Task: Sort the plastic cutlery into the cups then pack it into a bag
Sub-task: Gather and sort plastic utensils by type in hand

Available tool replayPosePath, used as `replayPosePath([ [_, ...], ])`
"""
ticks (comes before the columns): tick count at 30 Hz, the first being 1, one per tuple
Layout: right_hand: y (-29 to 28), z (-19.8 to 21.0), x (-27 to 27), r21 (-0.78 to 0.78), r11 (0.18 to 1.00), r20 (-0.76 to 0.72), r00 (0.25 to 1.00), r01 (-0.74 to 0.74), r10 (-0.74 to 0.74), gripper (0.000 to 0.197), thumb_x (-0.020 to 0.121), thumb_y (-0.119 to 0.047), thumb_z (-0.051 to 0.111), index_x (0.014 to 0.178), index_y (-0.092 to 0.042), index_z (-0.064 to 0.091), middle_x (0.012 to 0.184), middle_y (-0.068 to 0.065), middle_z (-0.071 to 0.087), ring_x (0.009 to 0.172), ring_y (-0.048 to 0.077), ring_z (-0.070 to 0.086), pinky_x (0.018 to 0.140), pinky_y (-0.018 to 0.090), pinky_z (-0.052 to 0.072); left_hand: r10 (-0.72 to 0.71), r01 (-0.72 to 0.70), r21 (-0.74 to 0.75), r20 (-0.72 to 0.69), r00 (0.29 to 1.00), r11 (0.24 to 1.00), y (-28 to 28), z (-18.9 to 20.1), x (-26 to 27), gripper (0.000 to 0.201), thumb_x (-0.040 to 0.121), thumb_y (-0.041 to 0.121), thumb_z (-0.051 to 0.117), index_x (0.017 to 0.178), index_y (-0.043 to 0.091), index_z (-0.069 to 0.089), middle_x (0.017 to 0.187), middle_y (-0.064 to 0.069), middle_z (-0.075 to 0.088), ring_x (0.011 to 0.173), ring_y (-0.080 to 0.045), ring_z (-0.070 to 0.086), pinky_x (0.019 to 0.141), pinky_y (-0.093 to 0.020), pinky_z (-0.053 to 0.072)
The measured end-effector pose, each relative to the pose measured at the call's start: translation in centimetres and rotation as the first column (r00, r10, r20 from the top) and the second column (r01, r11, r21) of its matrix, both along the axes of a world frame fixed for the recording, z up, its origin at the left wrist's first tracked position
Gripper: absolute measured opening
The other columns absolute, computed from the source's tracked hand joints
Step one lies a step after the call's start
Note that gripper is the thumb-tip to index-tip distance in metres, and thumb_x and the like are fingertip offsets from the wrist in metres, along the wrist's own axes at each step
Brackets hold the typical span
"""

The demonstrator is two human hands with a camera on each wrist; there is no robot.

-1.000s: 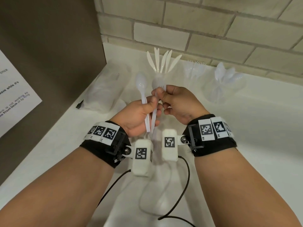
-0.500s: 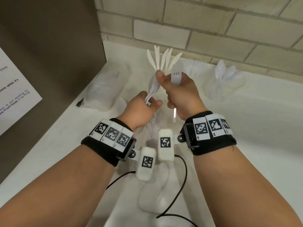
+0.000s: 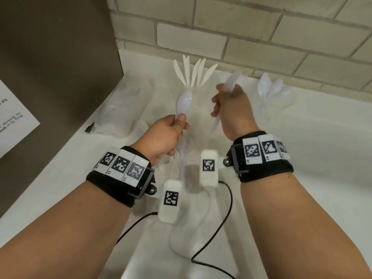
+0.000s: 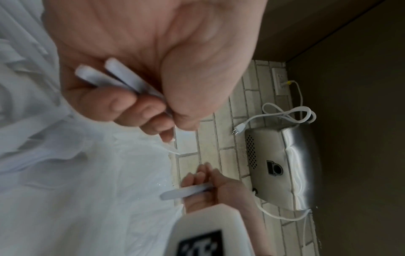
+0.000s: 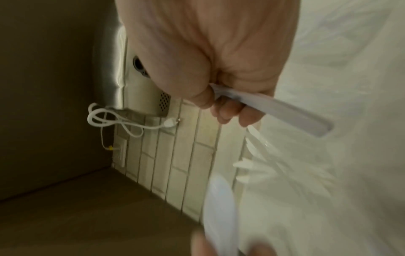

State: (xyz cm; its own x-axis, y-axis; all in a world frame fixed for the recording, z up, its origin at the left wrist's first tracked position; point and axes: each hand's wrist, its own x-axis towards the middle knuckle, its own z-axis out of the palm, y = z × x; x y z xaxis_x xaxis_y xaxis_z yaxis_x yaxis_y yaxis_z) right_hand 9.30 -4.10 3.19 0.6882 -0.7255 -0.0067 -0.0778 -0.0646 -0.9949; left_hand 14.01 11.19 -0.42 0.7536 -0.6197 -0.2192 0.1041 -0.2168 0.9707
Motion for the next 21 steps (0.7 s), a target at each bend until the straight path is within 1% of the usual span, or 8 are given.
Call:
replayPosePath([
  [2, -2.4, 1.3, 0.3, -0.059, 0.997, 0.182, 0.982, 0.059, -0.047, 0.018, 0.098, -0.010, 0.038, 0.106, -0.016, 0.054, 0.078, 0.001, 0.056, 0.069, 0.013, 0.052, 0.067, 0.025, 0.045, 0.022, -0.024, -0.023, -0.064, 0.998, 0.999, 0.1, 0.2, 0.1, 0.029, 0.101, 0.035, 0.038, 0.106, 0.009, 0.050, 0.067, 0.001, 0.041, 0.041, -0.007, 0.031, 0.039, -0.021, 0.027],
  [4, -4.6, 2.5, 1.0, -0.140, 0.981, 0.315, 0.946, 0.132, -0.082, 0.023, 0.094, -0.008, 0.042, 0.106, -0.020, 0.057, 0.088, 0.002, 0.060, 0.082, 0.014, 0.056, 0.080, 0.026, 0.048, 0.029, -0.034, -0.045, -0.108, 0.994, 0.998, 0.2, 0.3, 0.1, 0.023, 0.101, 0.028, 0.039, 0.108, 0.008, 0.049, 0.073, -0.001, 0.044, 0.045, -0.009, 0.033, 0.040, -0.023, 0.028],
  [7, -7.2, 2.9, 2.5, -0.125, 0.969, 0.402, 0.904, 0.215, -0.149, 0.026, 0.094, -0.004, 0.045, 0.110, -0.019, 0.059, 0.097, 0.000, 0.062, 0.092, 0.012, 0.059, 0.098, 0.028, 0.048, 0.011, -0.012, -0.027, -0.036, 0.999, 1.000, 0.1, 0.1, 0.1, 0.023, 0.101, 0.023, 0.040, 0.106, 0.008, 0.056, 0.077, -0.001, 0.048, 0.054, -0.013, 0.040, 0.049, -0.026, 0.036],
  [11, -9.3, 0.6, 4.6, -0.112, 0.971, 0.277, 0.945, 0.211, -0.173, 0.028, 0.094, -0.005, 0.047, 0.115, -0.016, 0.062, 0.105, 0.001, 0.063, 0.102, 0.015, 0.060, 0.103, 0.033, 0.046, -0.035, 0.034, 0.018, 0.029, 0.999, 0.999, -0.1, -0.5, 0.3, 0.023, 0.101, 0.023, 0.040, 0.105, 0.014, 0.061, 0.077, 0.002, 0.053, 0.065, -0.015, 0.050, 0.061, -0.027, 0.041],
  [14, -10.1, -1.0, 5.1, -0.115, 0.980, 0.091, 0.984, 0.165, -0.155, 0.033, 0.092, -0.006, 0.050, 0.123, -0.014, 0.060, 0.110, 0.000, 0.064, 0.101, 0.014, 0.060, 0.083, 0.021, 0.048, -0.059, 0.058, 0.026, 0.023, 0.998, 0.998, -0.3, -0.6, 0.3, 0.023, 0.101, 0.024, 0.040, 0.104, 0.017, 0.061, 0.078, 0.002, 0.055, 0.072, -0.017, 0.054, 0.067, -0.029, 0.042],
  [16, -10.4, -1.3, 5.3, -0.107, 0.982, 0.000, 0.988, 0.155, -0.156, 0.046, 0.089, 0.001, 0.050, 0.133, -0.012, 0.053, 0.112, 0.002, 0.063, 0.101, 0.015, 0.060, 0.077, 0.019, 0.046, -0.067, 0.067, 0.021, 0.017, 0.998, 0.998, -0.5, -0.5, 0.2, 0.022, 0.101, 0.025, 0.040, 0.102, 0.018, 0.061, 0.079, 0.002, 0.055, 0.075, -0.017, 0.054, 0.069, -0.030, 0.042],
  [19, -10.3, -0.9, 5.0, -0.073, 0.988, -0.030, 0.990, 0.134, -0.136, 0.067, 0.085, 0.013, 0.046, 0.147, -0.008, 0.032, 0.143, 0.008, 0.048, 0.129, 0.017, 0.048, 0.096, 0.019, 0.045, -0.080, 0.079, 0.015, 0.013, 0.997, 0.997, -0.7, -0.4, -0.1, 0.021, 0.101, 0.025, 0.040, 0.098, 0.021, 0.061, 0.078, 0.003, 0.055, 0.075, -0.017, 0.054, 0.069, -0.031, 0.042],
  [21, -10.0, -0.1, 4.3, -0.125, 0.982, -0.030, 0.989, 0.142, -0.147, 0.070, 0.085, 0.013, 0.044, 0.149, -0.009, 0.028, 0.151, 0.007, 0.039, 0.130, 0.013, 0.048, 0.101, 0.016, 0.041, -0.089, 0.088, 0.011, 0.019, 0.996, 0.996, -0.8, -0.3, -0.3, 0.021, 0.101, 0.025, 0.040, 0.097, 0.022, 0.060, 0.078, 0.003, 0.054, 0.073, -0.016, 0.054, 0.069, -0.030, 0.042],
])
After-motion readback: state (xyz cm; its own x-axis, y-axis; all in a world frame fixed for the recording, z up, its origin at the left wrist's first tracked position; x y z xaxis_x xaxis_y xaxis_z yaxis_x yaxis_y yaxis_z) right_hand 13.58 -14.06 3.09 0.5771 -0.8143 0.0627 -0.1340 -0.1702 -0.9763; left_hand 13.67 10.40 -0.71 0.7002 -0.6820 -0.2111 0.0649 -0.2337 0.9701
